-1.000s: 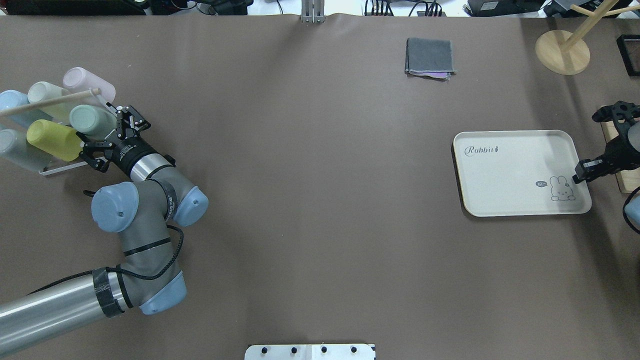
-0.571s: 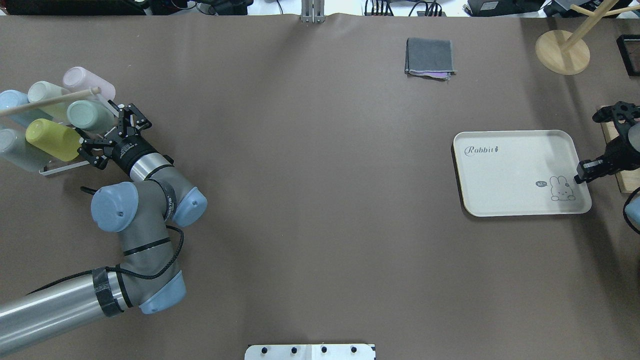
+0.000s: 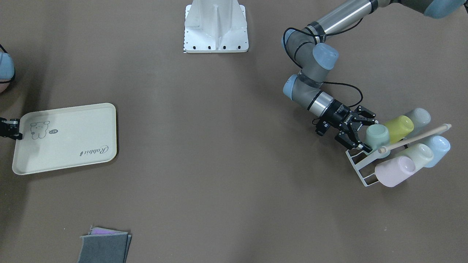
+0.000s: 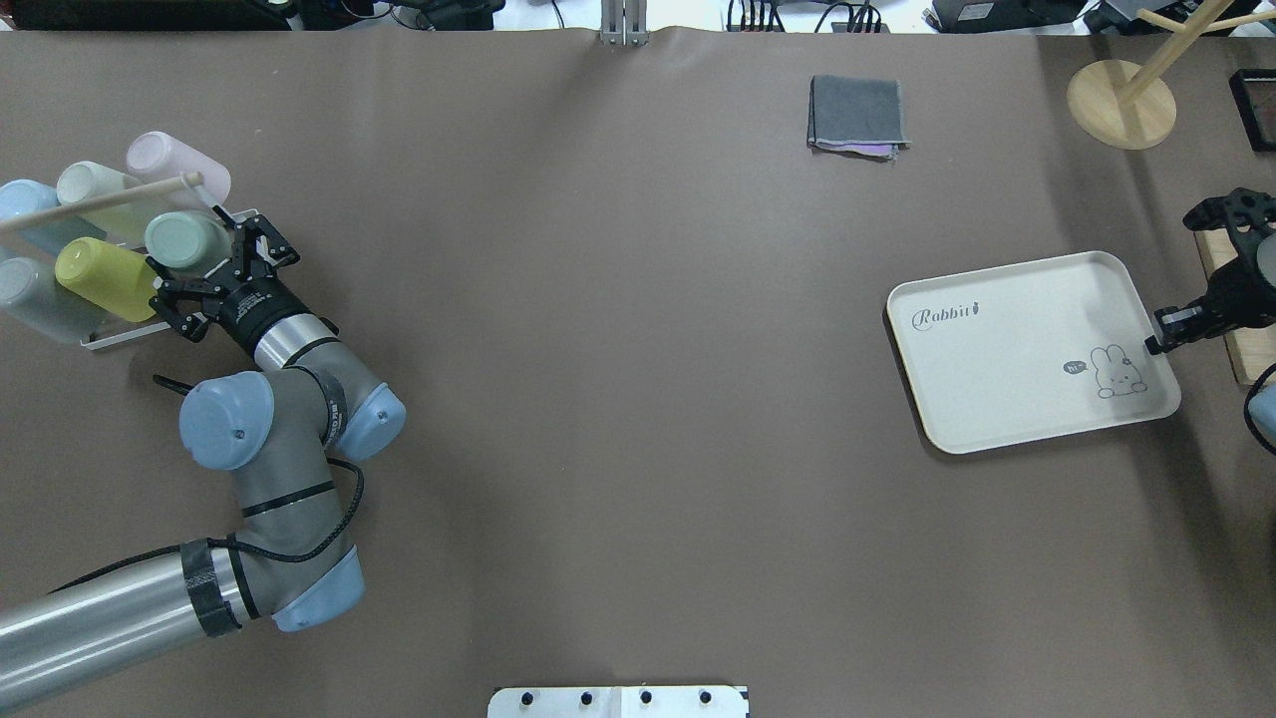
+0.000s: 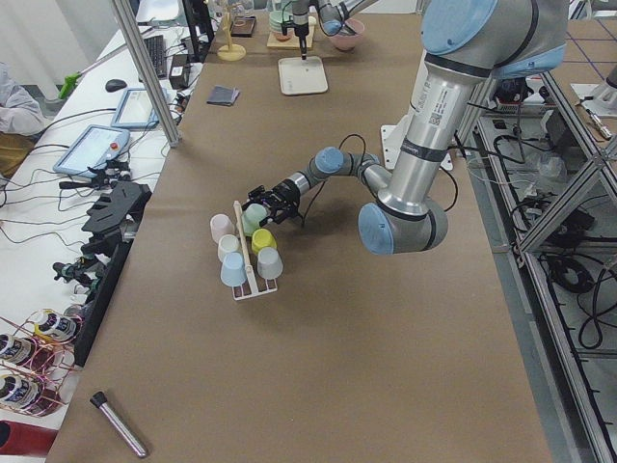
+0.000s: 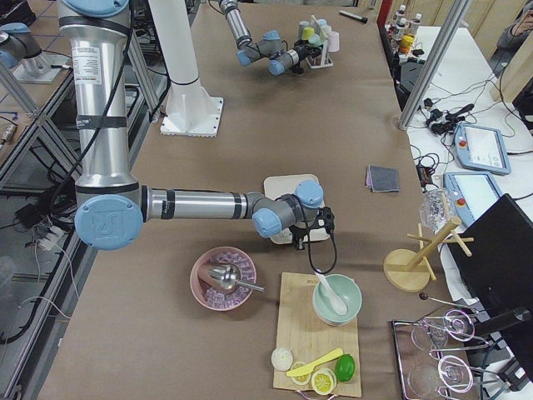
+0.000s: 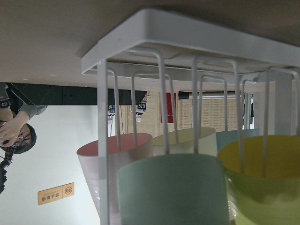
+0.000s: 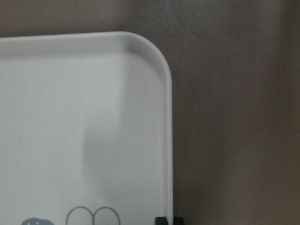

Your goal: Pick up and place green cup on tray

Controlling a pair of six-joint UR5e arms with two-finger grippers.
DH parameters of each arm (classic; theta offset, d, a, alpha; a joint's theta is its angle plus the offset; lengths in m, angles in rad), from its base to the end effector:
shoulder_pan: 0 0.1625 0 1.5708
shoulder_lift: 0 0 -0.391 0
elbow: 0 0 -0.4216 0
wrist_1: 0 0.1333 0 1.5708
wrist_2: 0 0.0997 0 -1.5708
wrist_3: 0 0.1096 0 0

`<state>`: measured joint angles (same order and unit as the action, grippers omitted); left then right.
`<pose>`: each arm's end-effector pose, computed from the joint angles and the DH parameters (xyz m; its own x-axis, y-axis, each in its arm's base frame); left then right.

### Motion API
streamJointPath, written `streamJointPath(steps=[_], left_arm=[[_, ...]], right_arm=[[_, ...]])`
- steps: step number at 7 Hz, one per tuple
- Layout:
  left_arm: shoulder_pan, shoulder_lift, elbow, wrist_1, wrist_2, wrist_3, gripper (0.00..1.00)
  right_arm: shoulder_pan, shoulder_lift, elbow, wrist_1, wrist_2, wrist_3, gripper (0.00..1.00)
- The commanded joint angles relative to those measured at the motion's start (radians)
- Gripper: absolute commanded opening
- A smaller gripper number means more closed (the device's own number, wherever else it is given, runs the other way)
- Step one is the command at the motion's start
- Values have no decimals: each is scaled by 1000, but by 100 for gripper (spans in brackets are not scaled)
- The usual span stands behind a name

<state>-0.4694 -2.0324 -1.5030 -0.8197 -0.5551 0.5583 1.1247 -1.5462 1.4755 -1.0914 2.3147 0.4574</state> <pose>0.4654 -0.4900 0.4398 -0.4652 0.7372 0.4900 -0.6945 0.0392 -0.7184 -0.1856 -0.5250 0.6175 0.6663 -0.1371 0.7330 0.1133 0.9902 0.0821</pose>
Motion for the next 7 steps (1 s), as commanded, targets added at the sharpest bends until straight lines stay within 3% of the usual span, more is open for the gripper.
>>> streamJointPath(steps=[1, 4, 7], left_arm=[[0, 1, 20, -6, 4, 0, 92], [9, 18, 32, -19, 38, -1, 92], [8, 18, 20, -19, 73, -14, 93]], right_arm=[[73, 14, 28, 4, 99, 58, 0], [147, 81, 22, 5, 225, 128, 0], [135, 258, -30, 11, 255, 248, 0]])
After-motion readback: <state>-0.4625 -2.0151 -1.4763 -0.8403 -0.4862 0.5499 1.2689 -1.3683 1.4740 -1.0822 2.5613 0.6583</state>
